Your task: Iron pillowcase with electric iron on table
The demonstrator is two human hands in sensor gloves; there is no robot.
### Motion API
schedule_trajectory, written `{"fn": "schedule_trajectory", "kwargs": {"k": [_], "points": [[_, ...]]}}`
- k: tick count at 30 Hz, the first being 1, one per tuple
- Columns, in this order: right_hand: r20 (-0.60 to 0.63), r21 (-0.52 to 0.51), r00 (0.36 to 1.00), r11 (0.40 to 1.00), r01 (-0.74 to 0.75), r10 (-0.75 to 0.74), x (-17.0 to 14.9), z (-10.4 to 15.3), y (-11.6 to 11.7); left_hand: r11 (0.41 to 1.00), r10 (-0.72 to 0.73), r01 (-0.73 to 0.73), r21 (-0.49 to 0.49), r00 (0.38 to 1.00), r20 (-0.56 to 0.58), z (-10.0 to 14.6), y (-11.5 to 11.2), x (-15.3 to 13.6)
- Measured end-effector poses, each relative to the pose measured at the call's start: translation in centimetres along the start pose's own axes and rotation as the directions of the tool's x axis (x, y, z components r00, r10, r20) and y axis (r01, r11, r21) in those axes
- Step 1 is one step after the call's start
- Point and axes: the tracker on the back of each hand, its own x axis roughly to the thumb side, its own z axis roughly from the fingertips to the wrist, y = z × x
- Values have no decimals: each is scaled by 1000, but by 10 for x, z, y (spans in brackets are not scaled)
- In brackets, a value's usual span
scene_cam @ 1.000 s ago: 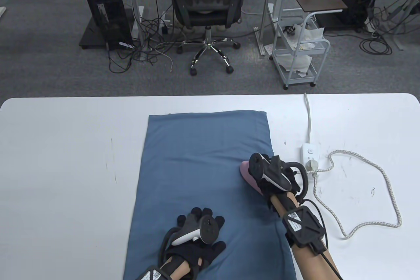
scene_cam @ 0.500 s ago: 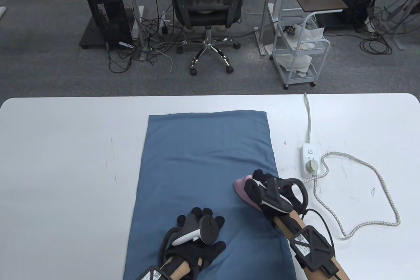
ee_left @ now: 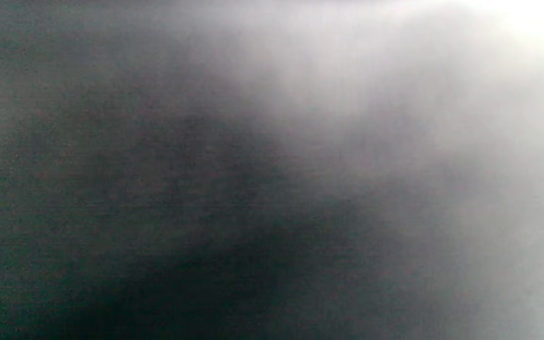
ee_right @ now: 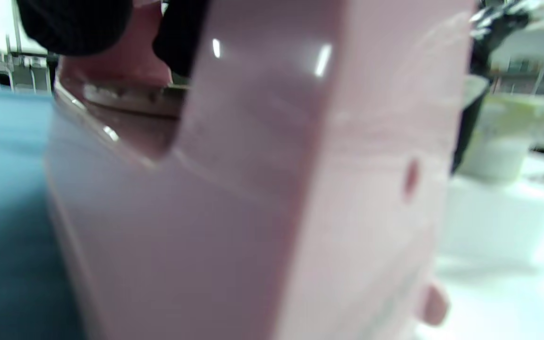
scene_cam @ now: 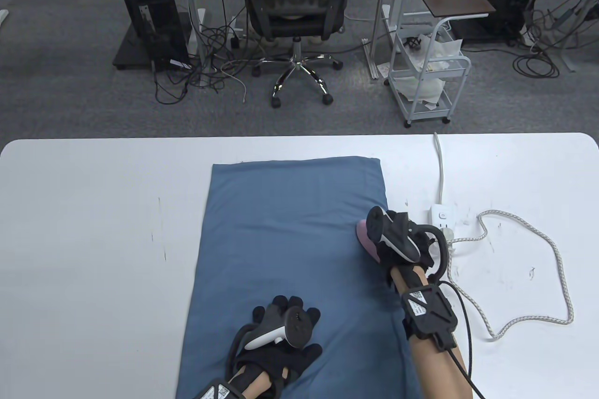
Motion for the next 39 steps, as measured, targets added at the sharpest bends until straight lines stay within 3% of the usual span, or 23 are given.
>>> {"fn": "schedule_trajectory", "kwargs": {"k": [3, 12, 19, 22, 25, 31, 34, 39], "points": [[55, -39, 981, 981, 188, -185, -10, 18, -12, 1000, 0, 0, 0, 1000, 0, 0, 0, 0], [267, -133, 925, 940, 315, -272, -10, 67, -52, 1000, 1, -1, 0, 1000, 2, 0, 0, 0], [311, -115, 889, 915, 386, -336, -13, 65, -55, 1000, -7, 6, 31, 1000, 7, 2, 4, 1], [325, -122, 892, 921, 370, -315, -14, 64, -56, 993, -60, 58, 104, 998, 15, 5, 16, 4], [330, -127, 890, 920, 370, -313, -17, 63, -58, 993, -30, 28, 114, 999, 15, 1, 32, 3], [334, -144, 899, 927, 347, -285, -21, 62, -61, 990, 25, -19, 140, 999, -38, -27, 75, -10], [332, -142, 901, 930, 340, -279, -22, 62, -60, 994, 26, -18, 112, 998, -62, -43, 83, -18], [329, -140, 901, 930, 341, -281, -22, 62, -61, 996, 25, -17, 83, 996, -88, -54, 76, -28]]}}
